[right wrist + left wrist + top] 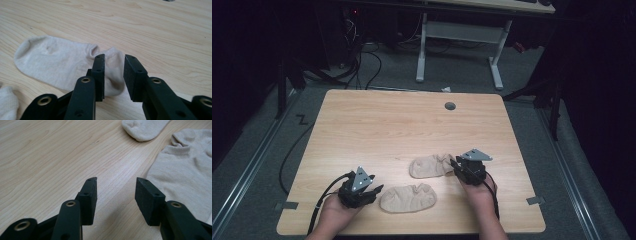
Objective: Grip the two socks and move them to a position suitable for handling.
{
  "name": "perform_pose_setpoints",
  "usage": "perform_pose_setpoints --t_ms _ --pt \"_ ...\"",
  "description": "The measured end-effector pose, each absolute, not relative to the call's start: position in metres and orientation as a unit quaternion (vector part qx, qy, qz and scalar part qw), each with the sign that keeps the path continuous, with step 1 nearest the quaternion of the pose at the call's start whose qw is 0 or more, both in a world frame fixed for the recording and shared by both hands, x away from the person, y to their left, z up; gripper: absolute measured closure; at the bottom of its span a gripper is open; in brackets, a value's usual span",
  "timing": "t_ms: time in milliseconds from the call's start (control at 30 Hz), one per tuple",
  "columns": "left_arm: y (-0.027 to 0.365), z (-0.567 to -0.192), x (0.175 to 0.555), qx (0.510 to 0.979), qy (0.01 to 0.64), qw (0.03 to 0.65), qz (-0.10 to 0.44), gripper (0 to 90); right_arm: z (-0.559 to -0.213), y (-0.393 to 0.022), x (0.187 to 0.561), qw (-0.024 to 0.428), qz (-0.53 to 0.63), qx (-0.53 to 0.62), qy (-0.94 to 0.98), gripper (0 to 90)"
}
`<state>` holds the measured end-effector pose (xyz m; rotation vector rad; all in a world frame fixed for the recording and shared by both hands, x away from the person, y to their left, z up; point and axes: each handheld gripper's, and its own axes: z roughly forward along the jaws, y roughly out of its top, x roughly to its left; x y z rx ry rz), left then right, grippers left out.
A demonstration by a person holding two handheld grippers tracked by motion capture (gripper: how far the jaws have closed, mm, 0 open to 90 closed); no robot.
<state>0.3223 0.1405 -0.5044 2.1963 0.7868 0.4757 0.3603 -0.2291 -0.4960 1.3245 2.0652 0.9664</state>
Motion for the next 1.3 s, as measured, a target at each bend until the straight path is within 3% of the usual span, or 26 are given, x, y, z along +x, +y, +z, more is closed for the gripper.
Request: perform_pose_setpoints --t_ms 167,300,400,633,900,1300 --pt "0.139 -0.506 0.323 0.856 0.308 0.372 0.185 52.9 -0.505 -0.237 0.368 0.234 0.343 0.505 0.757 67.7" --pt "0.138 -0.506 0.323 0.856 0.309 0.370 0.184 53.2 -0.511 -0.239 0.373 0.219 0.336 0.504 0.765 83.9" --pt "0.138 -0.506 0.324 0.856 0.309 0.371 0.185 53.4 -0.514 -0.235 0.377 0.219 0.328 0.499 0.771 89.6" --pt "0.140 -0.506 0.324 0.855 0.312 0.370 0.185 53.2 -0.522 -0.228 0.381 0.207 0.315 0.491 0.785 89.9" --pt "0.140 -0.506 0.329 0.849 0.323 0.376 0.184 52.9 -0.522 -0.189 0.367 0.200 0.314 0.434 0.820 87.7" --pt "0.126 -0.521 0.376 0.834 0.366 0.378 0.168 51.5 -0.525 -0.158 0.374 0.203 0.324 0.396 0.835 87.0"
